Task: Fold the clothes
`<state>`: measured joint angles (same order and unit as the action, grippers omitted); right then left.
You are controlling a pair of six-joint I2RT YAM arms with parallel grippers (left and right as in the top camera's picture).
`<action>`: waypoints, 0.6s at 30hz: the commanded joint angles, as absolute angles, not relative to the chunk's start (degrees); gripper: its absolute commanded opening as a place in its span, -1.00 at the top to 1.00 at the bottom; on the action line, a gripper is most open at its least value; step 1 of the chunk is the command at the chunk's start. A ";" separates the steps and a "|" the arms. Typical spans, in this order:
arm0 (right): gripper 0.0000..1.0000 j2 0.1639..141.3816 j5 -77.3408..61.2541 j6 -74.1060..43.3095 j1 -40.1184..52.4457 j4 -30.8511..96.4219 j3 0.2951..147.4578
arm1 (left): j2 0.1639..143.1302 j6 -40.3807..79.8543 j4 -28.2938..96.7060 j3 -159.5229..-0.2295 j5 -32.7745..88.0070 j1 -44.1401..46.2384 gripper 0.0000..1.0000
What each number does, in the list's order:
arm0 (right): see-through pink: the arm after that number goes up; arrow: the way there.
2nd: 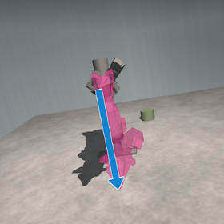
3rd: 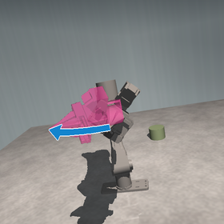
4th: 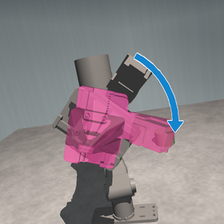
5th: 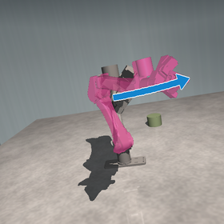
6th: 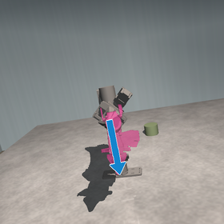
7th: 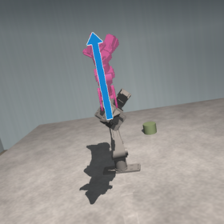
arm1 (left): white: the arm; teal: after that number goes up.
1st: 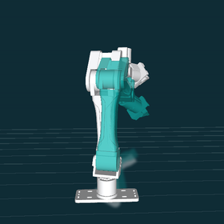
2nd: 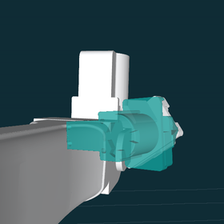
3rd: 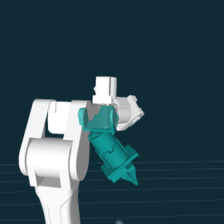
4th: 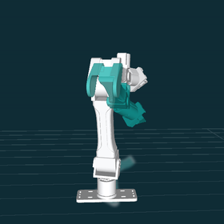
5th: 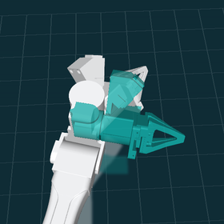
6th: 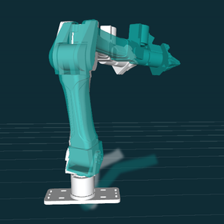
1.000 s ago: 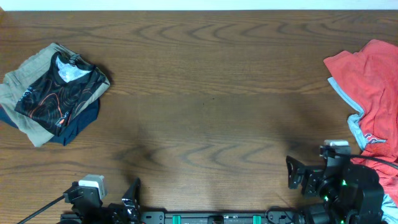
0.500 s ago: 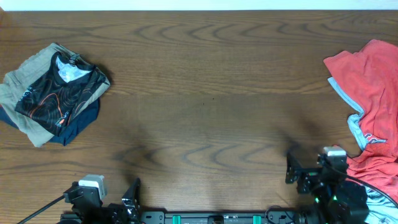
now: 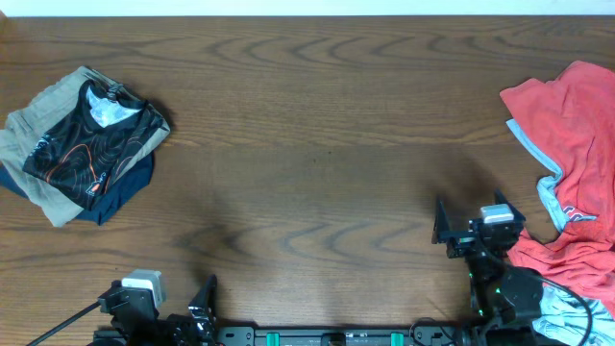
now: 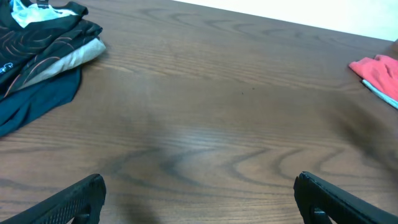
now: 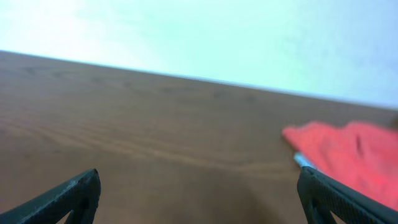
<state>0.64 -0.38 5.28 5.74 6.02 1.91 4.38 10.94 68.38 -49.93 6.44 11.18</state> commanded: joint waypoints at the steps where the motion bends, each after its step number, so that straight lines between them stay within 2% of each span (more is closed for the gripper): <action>1: -0.99 0.25 -0.05 11.90 5.28 4.27 0.27 | 4.29 11.70 68.34 -49.67 6.00 11.11 -0.96; 5: -0.98 0.25 0.03 15.46 5.26 4.40 0.30 | 4.29 11.70 68.34 -49.67 6.00 11.09 -0.95; 18: -0.99 0.27 -0.23 13.93 5.30 4.27 0.30 | 4.29 11.70 68.34 -49.67 6.00 11.11 -0.96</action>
